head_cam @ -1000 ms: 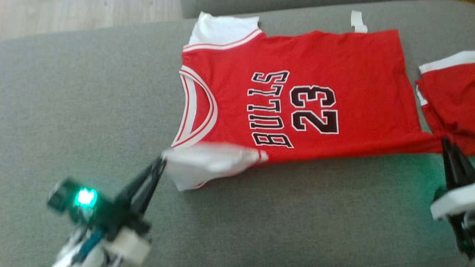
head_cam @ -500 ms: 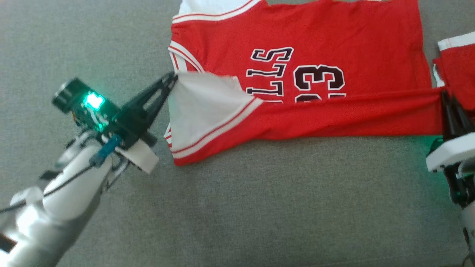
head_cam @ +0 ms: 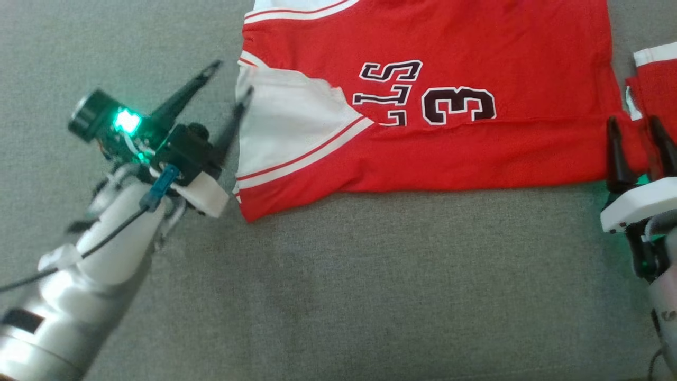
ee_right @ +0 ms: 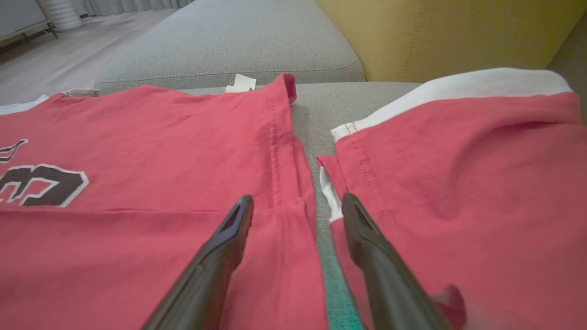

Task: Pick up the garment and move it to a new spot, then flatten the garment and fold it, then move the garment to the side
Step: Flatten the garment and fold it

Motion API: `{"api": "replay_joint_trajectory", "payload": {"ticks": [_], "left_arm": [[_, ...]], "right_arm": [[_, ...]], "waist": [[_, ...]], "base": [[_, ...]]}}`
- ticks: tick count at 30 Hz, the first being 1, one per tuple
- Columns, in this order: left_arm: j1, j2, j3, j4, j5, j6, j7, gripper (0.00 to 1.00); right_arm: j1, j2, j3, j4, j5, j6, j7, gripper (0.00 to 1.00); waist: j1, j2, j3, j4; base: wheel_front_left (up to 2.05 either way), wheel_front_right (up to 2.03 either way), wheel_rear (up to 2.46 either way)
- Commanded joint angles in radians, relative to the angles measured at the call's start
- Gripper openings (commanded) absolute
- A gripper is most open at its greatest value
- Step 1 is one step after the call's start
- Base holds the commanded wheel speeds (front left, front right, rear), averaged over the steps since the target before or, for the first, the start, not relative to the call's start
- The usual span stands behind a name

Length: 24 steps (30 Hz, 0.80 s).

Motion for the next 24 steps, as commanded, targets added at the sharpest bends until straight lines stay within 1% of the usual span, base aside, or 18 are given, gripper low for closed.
{"api": "replay_joint_trajectory", "payload": {"ticks": [1, 2, 4, 8, 13, 17, 19, 20, 21, 22, 24], "left_arm": [[0.012, 0.017, 0.052, -0.010, -0.030, 0.021, -0.003, 1.00], [0.041, 0.004, 0.067, -0.009, -0.059, 0.035, -0.001, 1.00], [0.118, -0.038, 0.118, -0.026, -0.151, 0.062, -0.002, 1.00], [0.281, -0.113, 0.178, -0.084, -0.316, 0.082, 0.034, 1.00], [0.404, -0.151, 0.194, -0.148, -0.400, 0.126, 0.103, 1.00], [0.449, -0.151, 0.190, -0.157, -0.416, 0.169, 0.163, 1.00], [0.463, -0.151, 0.184, -0.164, -0.432, 0.168, 0.200, 0.99], [0.465, -0.150, 0.180, -0.169, -0.436, 0.163, 0.210, 0.50], [0.466, -0.148, 0.177, -0.174, -0.442, 0.155, 0.217, 0.28], [0.467, -0.146, 0.175, -0.180, -0.445, 0.149, 0.219, 0.00], [0.468, -0.144, 0.175, -0.184, -0.448, 0.145, 0.221, 0.00]], "right_arm": [[0.012, -0.005, 0.013, -0.022, -0.009, 0.007, -0.016, 1.00], [0.020, -0.001, 0.009, -0.027, -0.009, 0.007, -0.018, 1.00], [0.039, 0.006, -0.001, -0.041, -0.006, 0.007, -0.019, 1.00], [0.092, 0.017, -0.037, -0.097, -0.009, 0.007, -0.020, 1.00], [0.145, 0.033, -0.065, -0.135, -0.019, 0.007, -0.020, 1.00], [0.157, 0.039, -0.068, -0.142, -0.027, 0.007, -0.020, 1.00], [0.159, 0.044, -0.064, -0.144, -0.033, 0.007, -0.021, 1.00], [0.159, 0.046, -0.063, -0.142, -0.033, 0.007, -0.021, 1.00], [0.160, 0.046, -0.061, -0.136, -0.033, 0.007, -0.021, 1.00], [0.160, 0.046, -0.058, -0.126, -0.029, 0.007, -0.021, 1.00], [0.159, 0.047, -0.055, -0.113, -0.023, 0.007, -0.018, 1.00]], "waist": [[-0.0001, 0.0000, -0.009, -0.001], [-0.0001, 0.0000, -0.015, -0.002], [-0.0001, 0.0000, -0.027, -0.005], [-0.0001, 0.0000, -0.044, -0.006], [-0.0001, 0.0000, -0.063, -0.011], [-0.0001, 0.0000, -0.071, -0.018], [-0.0001, 0.0000, -0.073, -0.023], [-0.0001, 0.0000, -0.073, -0.024], [-0.0001, 0.0000, -0.073, -0.024], [-0.0001, 0.0000, -0.075, -0.023], [-0.0001, 0.0000, -0.077, -0.022]], "base": [[0.00, 0.00, 0.00], [0.00, 0.00, 0.00], [0.00, 0.00, 0.00], [0.00, 0.00, 0.00], [0.00, 0.00, 0.00], [0.00, 0.00, 0.00], [0.00, 0.00, 0.00], [0.00, 0.00, 0.00], [0.00, 0.00, 0.00], [0.00, 0.00, 0.00], [0.00, 0.00, 0.00]]}}
